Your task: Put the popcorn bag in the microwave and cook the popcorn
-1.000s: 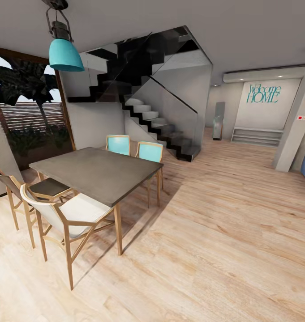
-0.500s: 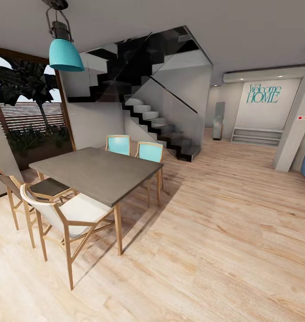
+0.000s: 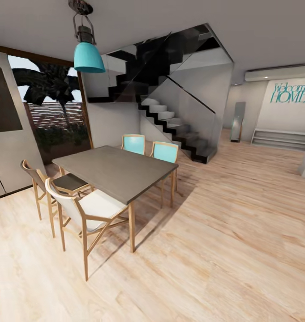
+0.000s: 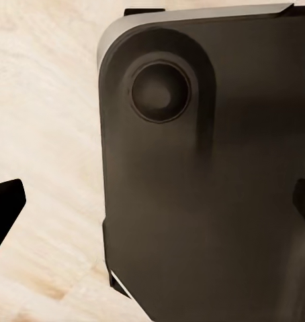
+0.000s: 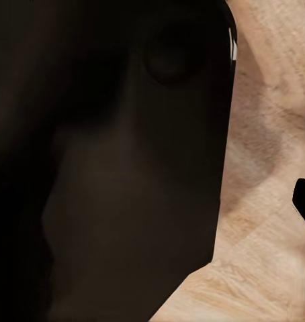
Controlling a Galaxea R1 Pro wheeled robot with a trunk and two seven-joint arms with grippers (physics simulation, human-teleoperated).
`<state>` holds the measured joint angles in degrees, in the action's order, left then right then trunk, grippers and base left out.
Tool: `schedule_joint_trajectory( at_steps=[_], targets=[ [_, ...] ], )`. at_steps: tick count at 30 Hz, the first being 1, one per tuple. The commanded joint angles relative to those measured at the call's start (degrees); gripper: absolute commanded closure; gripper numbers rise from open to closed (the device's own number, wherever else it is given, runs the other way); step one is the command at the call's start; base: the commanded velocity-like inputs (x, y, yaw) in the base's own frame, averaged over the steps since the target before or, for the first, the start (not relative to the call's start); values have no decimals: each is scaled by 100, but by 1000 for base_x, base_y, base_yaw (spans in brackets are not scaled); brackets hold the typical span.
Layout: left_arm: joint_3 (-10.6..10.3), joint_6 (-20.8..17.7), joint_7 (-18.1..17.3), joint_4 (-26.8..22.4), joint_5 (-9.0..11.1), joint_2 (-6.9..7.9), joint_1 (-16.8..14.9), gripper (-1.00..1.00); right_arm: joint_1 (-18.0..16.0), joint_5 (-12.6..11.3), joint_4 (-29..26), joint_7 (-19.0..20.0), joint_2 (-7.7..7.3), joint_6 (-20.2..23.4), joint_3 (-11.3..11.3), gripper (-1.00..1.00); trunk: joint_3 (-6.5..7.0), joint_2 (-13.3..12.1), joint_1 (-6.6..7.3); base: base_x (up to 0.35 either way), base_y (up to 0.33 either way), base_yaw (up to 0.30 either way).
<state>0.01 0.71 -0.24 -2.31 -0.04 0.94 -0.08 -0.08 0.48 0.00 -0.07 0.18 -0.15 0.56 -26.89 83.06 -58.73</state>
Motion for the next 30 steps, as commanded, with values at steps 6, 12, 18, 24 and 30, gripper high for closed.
schedule_joint_trajectory(
  at_steps=[6,12,18,24,30],
  targets=[
    [-9,8,-2,0,-3,15,-1,-100,-1,27,0,-10,1,-11,-2,-100,-4,2,0,0,0,299],
    [-10,8,-2,-2,3,5,-1,-100,-1,287,0,-18,8,-12,-12,-100,-4,2,0,0,0,300],
    [-13,8,-2,1,3,11,-1,-100,-1,309,0,-25,9,-32,-20,-100,-4,2,0,0,0,300],
    [-10,8,-2,-3,4,10,-1,-100,-1,281,2,-19,9,-289,-38,-100,-4,2,0,0,0,300],
    [-10,8,-2,1,4,11,-1,-100,-1,286,8,-110,9,-312,-39,-100,-4,2,0,0,0,300]
  ],
)
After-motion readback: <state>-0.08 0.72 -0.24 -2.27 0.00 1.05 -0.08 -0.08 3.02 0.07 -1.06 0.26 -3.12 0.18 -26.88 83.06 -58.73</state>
